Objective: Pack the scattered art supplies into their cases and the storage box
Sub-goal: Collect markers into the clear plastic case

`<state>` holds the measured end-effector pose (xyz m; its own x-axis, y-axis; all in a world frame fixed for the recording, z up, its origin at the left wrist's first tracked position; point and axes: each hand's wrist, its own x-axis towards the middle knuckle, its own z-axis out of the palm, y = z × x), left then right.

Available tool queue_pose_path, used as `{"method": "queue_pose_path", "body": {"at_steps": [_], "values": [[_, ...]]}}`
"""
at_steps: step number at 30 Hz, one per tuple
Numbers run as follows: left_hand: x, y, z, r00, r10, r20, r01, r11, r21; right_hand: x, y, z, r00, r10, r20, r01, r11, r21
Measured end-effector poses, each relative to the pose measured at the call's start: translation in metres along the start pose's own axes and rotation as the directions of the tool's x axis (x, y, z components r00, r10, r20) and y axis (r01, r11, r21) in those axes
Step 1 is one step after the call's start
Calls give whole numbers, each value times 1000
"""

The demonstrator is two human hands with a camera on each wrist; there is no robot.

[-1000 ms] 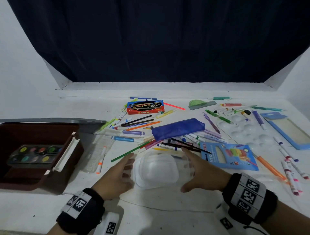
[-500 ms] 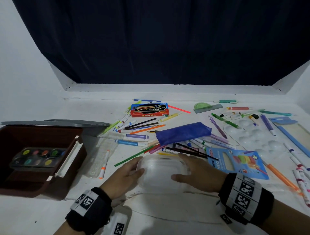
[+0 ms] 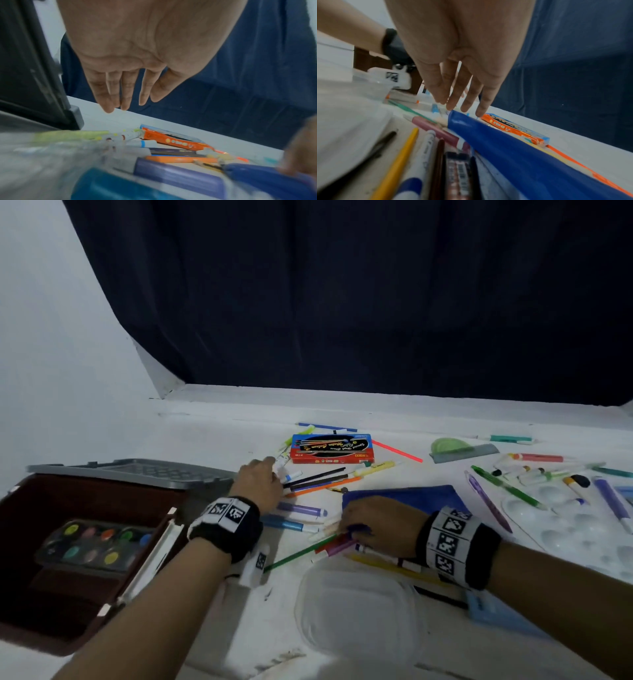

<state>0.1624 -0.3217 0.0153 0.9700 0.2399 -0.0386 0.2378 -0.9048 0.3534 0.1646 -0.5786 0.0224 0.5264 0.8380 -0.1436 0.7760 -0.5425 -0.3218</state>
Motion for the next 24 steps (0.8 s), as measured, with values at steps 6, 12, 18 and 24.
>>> {"method": "queue_pose_path", "body": {"at_steps": [6,12,18,24], "values": [[50,0,6,970,-174,170,122,952,279,22,17,15,995,-73,72,94,932,-350],[57,0,17,960,-210,185,145,938,316,29,30,19,997,-24,77,57,883,-466],[52,0,25,964,-147,220,52,920,387,39,37,23,997,-72,32,78,840,-536],[40,-11,33,978,-41,203,-50,905,422,26,35,20,1000,26,13,-16,858,-514]]}}
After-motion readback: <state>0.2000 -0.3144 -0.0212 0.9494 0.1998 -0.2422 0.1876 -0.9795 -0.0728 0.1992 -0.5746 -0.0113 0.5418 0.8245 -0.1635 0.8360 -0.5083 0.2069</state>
